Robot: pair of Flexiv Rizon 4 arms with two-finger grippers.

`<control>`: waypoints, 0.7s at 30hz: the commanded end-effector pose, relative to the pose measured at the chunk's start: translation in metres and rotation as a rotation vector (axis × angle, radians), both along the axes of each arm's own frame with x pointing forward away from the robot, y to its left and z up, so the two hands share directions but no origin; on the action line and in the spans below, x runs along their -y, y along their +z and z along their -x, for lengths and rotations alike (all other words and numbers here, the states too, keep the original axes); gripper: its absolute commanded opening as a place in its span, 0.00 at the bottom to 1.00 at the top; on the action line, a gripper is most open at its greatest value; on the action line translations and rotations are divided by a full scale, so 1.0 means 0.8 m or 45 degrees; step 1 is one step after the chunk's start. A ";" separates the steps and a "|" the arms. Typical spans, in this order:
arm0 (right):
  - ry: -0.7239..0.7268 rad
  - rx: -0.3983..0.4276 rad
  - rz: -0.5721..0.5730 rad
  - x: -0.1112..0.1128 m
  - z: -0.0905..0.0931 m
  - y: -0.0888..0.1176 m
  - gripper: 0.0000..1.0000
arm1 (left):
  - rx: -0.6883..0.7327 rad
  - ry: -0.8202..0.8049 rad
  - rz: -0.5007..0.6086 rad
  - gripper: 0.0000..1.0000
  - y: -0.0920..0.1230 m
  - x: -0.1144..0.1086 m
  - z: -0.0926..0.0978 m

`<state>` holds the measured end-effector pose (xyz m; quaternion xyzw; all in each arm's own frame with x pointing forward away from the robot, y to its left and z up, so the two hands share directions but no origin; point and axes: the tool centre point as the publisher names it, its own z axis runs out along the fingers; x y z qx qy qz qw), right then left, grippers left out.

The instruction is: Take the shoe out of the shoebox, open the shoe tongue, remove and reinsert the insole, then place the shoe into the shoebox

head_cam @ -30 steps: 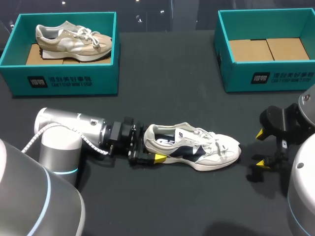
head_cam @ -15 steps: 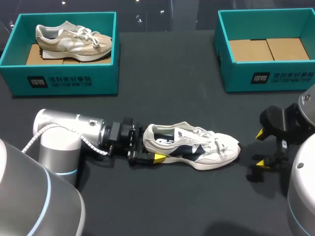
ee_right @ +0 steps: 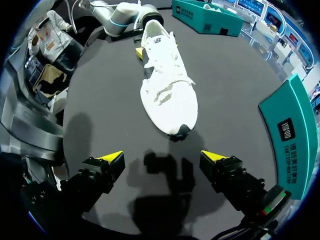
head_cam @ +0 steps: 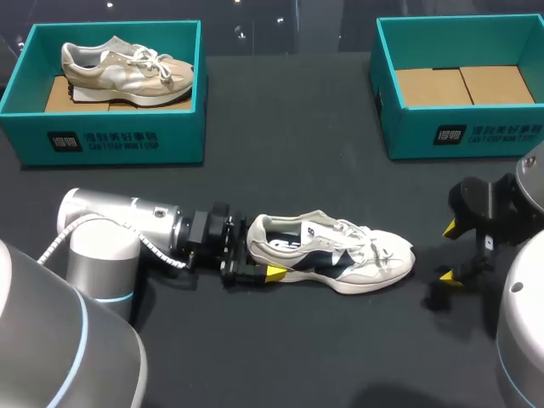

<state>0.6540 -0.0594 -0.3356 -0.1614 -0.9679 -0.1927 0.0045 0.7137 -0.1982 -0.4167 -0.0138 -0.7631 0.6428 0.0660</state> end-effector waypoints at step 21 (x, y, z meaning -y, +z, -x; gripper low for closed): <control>-0.788 -0.304 0.266 -0.116 -0.018 0.071 1.00 | 0.000 0.001 0.000 0.00 0.000 -0.001 0.000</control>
